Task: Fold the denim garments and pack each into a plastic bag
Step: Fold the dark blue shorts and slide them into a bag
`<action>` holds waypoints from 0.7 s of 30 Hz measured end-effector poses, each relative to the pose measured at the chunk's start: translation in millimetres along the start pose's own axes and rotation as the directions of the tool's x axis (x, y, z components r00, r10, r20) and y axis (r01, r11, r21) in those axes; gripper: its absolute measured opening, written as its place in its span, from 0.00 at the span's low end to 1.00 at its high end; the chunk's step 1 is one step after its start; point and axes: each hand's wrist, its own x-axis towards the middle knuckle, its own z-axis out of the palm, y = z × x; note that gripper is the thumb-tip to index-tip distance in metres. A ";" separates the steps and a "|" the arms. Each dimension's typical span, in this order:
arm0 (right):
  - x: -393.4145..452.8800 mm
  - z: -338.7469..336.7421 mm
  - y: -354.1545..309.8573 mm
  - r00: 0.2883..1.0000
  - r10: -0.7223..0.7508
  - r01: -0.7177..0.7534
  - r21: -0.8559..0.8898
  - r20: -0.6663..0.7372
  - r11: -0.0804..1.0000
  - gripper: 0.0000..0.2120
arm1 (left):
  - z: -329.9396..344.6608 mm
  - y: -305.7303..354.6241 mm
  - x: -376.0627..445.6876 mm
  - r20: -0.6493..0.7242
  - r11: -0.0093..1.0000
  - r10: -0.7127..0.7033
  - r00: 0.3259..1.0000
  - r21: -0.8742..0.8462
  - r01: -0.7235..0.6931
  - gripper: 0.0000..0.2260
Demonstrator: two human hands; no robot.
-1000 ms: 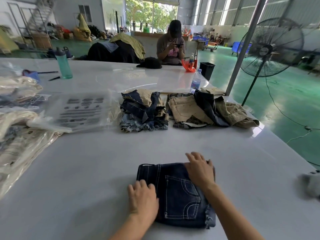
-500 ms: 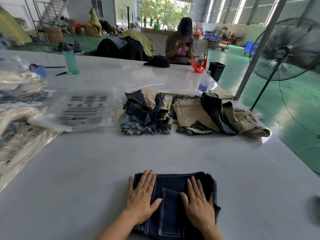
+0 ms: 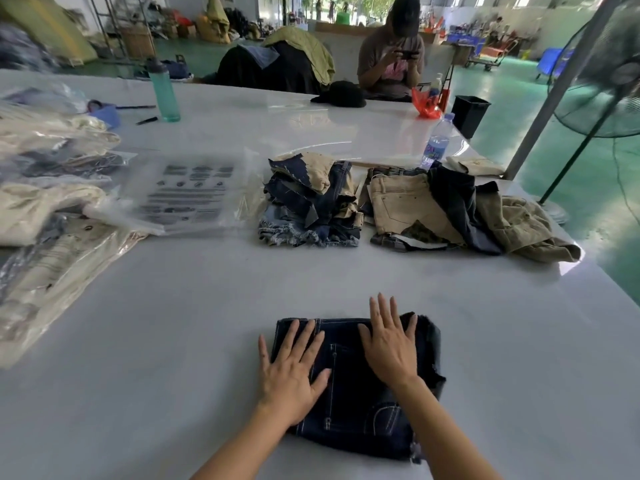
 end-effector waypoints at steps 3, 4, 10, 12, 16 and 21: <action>-4.5 3.4 -16.2 0.998 -0.057 0.057 0.033 -0.007 0.998 0.27 | 5.1 -3.4 22.6 0.169 0.998 -0.038 0.985 -0.034 0.045 0.29; -8.1 7.4 -14.9 0.999 -0.046 0.045 0.035 0.022 0.998 0.27 | 4.8 -4.4 30.5 0.189 0.998 -0.033 0.981 -0.041 0.041 0.29; -16.7 19.4 -1.6 0.992 0.099 -0.105 0.080 0.074 0.991 0.27 | 5.1 -9.8 52.0 0.179 0.998 0.033 0.983 -0.066 -0.022 0.29; -16.3 20.9 -2.6 0.992 0.111 -0.115 0.076 0.058 0.990 0.28 | 7.8 -10.6 50.7 0.174 0.996 0.047 0.984 -0.081 -0.033 0.29; -17.5 23.0 -4.3 0.989 0.137 -0.140 0.051 0.047 0.989 0.28 | 10.0 -13.1 49.6 0.152 0.992 0.075 0.986 -0.114 -0.058 0.29; -16.1 25.8 -5.6 0.985 0.167 -0.168 0.007 0.040 0.986 0.29 | 7.3 -16.8 48.0 0.095 0.975 0.134 0.986 -0.191 -0.114 0.28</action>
